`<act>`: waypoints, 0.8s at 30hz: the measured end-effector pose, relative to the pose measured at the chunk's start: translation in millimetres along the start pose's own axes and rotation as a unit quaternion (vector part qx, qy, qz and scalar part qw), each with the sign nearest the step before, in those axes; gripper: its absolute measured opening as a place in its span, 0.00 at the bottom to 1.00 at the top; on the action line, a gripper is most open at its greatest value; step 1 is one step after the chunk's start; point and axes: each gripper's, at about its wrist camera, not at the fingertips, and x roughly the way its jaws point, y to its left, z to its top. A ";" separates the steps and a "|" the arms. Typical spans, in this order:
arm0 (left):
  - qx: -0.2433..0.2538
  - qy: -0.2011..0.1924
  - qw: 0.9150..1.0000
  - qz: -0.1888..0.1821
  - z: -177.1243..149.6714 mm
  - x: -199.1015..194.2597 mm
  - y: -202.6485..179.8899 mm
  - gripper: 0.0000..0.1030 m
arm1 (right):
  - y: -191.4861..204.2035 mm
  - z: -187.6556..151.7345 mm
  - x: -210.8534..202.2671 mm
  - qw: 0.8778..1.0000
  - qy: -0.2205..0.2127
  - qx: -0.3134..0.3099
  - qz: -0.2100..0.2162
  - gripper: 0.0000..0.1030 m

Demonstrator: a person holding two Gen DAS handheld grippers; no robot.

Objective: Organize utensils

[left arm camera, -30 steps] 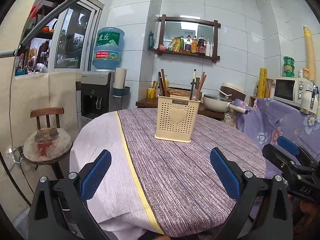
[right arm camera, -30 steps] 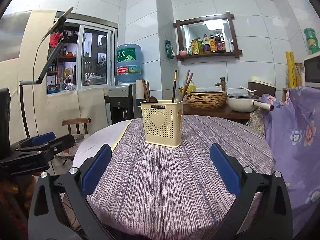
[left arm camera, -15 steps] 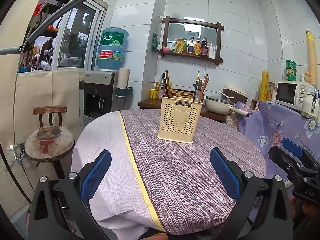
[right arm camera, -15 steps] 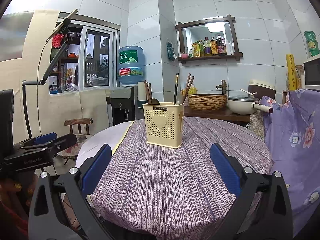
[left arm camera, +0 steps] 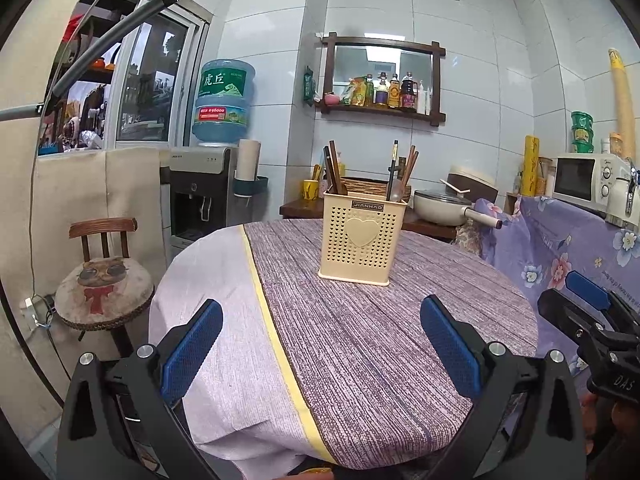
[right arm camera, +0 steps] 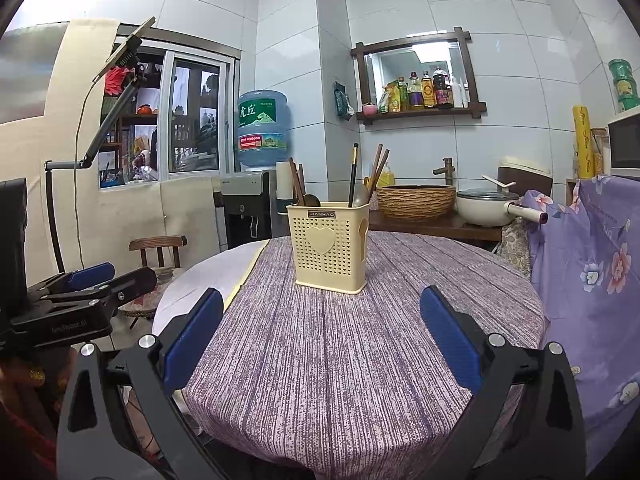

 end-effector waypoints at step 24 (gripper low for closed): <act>0.004 0.009 1.000 0.006 -0.2 1.5 -1.9 0.95 | -2.1 -1.2 4.4 1.000 0.008 0.004 0.006 0.94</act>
